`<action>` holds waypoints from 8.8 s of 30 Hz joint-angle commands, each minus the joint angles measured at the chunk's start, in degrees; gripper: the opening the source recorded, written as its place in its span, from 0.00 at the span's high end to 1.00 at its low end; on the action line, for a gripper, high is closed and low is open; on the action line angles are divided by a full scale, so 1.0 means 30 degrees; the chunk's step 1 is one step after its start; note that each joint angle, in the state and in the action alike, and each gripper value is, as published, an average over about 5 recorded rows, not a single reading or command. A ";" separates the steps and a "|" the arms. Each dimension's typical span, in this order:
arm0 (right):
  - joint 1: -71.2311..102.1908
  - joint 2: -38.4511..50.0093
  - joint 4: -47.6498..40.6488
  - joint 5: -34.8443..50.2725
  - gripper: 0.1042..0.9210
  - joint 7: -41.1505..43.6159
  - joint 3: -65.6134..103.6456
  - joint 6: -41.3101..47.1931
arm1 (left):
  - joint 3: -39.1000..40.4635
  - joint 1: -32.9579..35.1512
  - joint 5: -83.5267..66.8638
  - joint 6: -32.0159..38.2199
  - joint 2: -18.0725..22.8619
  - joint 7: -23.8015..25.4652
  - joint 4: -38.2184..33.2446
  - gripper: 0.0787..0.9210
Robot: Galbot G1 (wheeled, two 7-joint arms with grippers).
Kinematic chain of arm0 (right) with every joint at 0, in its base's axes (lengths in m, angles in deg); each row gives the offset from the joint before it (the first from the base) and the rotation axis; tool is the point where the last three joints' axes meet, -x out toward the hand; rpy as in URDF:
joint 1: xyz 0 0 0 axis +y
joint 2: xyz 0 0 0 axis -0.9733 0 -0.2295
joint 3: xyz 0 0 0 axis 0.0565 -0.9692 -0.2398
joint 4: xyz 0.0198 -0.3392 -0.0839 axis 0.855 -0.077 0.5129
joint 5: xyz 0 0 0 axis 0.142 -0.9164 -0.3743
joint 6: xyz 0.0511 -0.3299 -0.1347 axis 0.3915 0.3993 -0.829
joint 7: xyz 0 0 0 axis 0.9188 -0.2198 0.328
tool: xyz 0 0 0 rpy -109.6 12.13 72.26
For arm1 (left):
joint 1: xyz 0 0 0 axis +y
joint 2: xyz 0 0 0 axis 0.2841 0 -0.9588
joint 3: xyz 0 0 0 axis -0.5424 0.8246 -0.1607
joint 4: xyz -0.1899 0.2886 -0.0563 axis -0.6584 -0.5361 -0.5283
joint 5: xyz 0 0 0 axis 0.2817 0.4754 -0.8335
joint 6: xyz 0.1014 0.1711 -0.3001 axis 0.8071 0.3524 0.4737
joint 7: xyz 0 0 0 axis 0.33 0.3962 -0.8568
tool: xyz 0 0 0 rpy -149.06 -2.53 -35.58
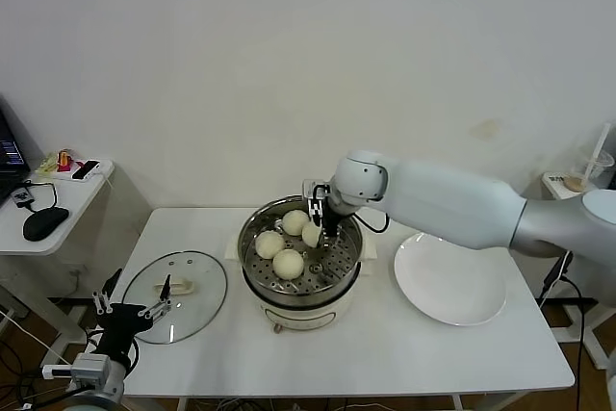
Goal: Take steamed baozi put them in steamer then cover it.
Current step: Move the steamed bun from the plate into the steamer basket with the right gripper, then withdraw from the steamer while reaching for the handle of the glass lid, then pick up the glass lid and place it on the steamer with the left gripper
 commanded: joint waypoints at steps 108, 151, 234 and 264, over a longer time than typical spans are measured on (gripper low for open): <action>4.0157 -0.8521 1.3792 -0.8394 0.12 -1.3141 4.1011 -1.7426 | 0.3983 -0.7871 2.4521 0.3878 -0.2887 -0.0136 1.2867 0.12; 4.0522 -0.8524 1.3912 -0.8612 0.12 -1.3183 4.0068 -1.7775 | 0.4241 -0.9233 2.4571 0.4205 -0.2054 -0.0630 1.4767 0.65; 3.8601 -0.8248 1.0667 -1.2395 0.12 -1.3689 3.5891 -1.5745 | 1.2953 -1.2067 3.0017 -0.6528 0.3886 0.6893 0.4316 0.94; 3.8703 -0.8292 1.0486 -1.2778 0.12 -1.3715 3.5516 -1.5855 | 1.3625 -1.2091 3.2676 -0.6203 0.5799 0.6875 0.6282 0.94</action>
